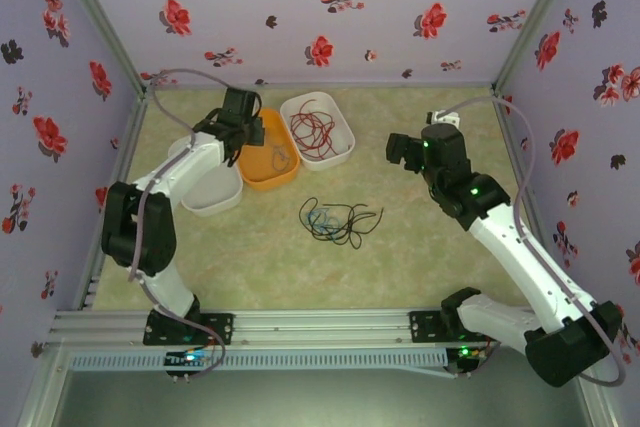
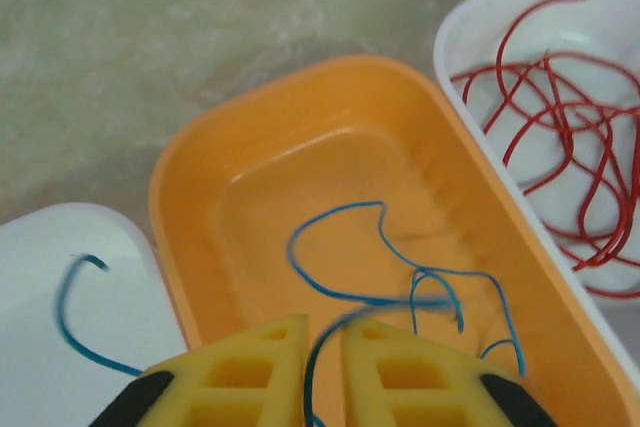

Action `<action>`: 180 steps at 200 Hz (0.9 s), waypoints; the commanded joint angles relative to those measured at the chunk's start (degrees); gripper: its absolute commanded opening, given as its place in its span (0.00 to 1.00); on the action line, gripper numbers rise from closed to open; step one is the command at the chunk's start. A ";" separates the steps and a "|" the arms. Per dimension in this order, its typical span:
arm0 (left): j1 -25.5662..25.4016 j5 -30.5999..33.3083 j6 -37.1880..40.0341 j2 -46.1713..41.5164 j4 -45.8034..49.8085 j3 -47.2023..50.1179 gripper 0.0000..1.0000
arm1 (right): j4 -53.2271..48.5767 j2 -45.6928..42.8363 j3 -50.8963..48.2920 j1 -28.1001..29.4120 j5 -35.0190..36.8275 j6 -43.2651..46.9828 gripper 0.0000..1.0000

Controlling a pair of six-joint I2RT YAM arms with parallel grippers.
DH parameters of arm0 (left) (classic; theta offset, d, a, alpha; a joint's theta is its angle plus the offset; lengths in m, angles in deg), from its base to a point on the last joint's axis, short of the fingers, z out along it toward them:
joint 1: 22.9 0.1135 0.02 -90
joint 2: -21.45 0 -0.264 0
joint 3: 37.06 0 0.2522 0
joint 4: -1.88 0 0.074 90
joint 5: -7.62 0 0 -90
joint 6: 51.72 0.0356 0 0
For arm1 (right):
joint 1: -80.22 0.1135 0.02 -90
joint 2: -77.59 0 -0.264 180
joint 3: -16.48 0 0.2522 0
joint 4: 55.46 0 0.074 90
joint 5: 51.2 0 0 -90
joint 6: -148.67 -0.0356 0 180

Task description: Untangle the cables

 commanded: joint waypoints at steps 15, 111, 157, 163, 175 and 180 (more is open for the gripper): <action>0.40 -2.53 -1.52 1.11 0.54 -0.14 0.28 | 4.23 -2.62 -1.73 -0.68 0.65 -1.89 0.99; -1.52 -7.55 -3.90 -2.95 -0.74 1.03 0.82 | 5.44 -3.03 -2.89 -1.20 1.12 -2.25 0.99; -6.31 -7.57 -5.13 -7.70 -1.56 4.26 1.00 | 4.63 -1.73 -3.04 -1.38 0.75 -2.25 0.99; -7.18 -7.53 -5.26 -8.30 -1.98 5.03 1.00 | 4.53 -1.50 -3.02 -1.38 0.86 -2.24 0.99; -8.75 -7.67 -5.71 -9.45 -3.37 6.94 1.00 | 4.04 -1.08 -2.95 -1.38 1.39 -2.24 0.99; -9.45 -7.74 -5.95 -10.04 -3.99 7.85 1.00 | 3.81 -0.86 -2.93 -1.38 1.53 -2.20 0.99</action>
